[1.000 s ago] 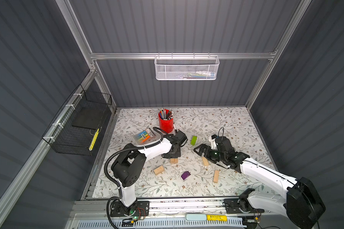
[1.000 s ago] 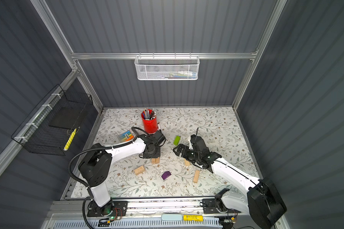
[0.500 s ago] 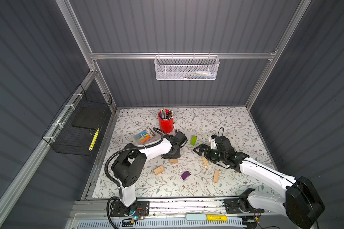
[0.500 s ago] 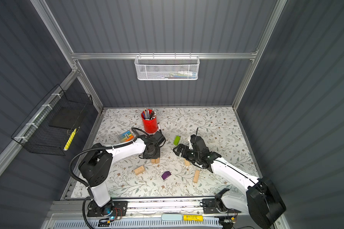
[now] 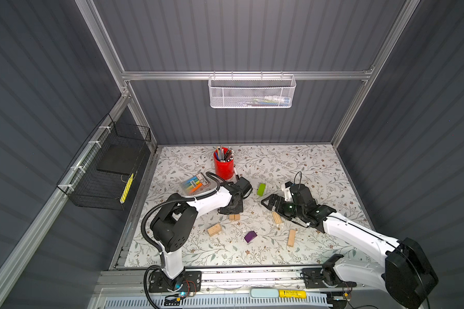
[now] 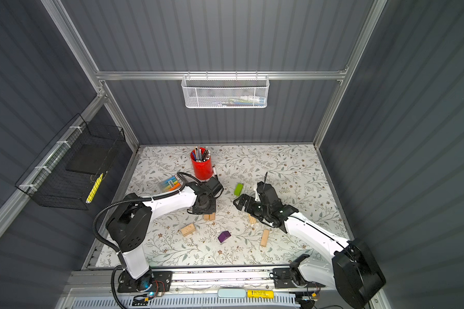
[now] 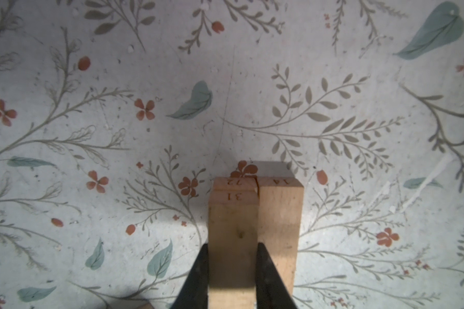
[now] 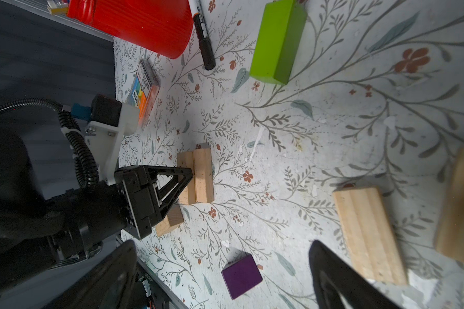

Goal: Build the wood block tower

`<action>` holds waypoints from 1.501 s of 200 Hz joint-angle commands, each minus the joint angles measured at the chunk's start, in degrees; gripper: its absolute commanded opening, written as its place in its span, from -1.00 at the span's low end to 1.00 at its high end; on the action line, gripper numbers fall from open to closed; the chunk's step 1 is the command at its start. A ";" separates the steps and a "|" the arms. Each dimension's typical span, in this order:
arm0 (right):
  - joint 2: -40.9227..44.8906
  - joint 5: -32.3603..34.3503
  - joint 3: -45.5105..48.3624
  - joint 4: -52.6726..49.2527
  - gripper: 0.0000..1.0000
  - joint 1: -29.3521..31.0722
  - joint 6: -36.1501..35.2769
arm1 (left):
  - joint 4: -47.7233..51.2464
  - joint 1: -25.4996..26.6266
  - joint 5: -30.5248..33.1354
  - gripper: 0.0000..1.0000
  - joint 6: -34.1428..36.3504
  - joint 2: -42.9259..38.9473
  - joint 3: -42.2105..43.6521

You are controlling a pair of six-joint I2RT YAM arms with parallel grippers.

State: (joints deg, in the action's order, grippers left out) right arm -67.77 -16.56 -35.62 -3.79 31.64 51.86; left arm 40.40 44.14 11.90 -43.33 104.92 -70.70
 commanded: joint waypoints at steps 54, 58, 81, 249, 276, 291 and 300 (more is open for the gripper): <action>-0.10 -0.59 0.64 1.04 0.98 -0.26 0.19 | -0.06 -0.78 -0.53 -0.61 -0.88 1.21 0.64; -0.20 -0.59 0.64 1.07 0.98 -0.19 0.18 | -0.06 -0.78 -0.60 -0.61 -0.88 1.25 0.63; -0.14 -0.71 0.53 1.07 0.98 -0.26 0.20 | 0.10 -0.77 -0.75 -0.58 -0.83 1.03 0.53; 3.27 3.92 -4.30 -18.02 0.98 -0.63 -5.93 | 2.31 -0.66 -1.54 0.23 -1.14 -9.69 1.90; 6.74 9.51 -6.22 -29.55 0.97 -0.67 -7.74 | 0.10 -0.05 -2.40 0.34 -1.32 -15.09 6.24; 7.25 11.83 -7.04 -34.51 0.98 -0.65 -8.17 | -1.38 0.88 -3.16 0.40 -1.07 -18.30 8.61; 7.30 13.28 -7.34 -37.43 0.98 -0.59 -8.13 | -2.17 1.89 -3.16 0.44 -0.84 -20.05 9.76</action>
State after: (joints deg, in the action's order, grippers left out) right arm -61.12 -9.50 -41.06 -28.16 31.20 45.80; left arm 39.72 44.36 10.04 -44.12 89.27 -64.03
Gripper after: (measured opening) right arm 0.989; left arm 0.702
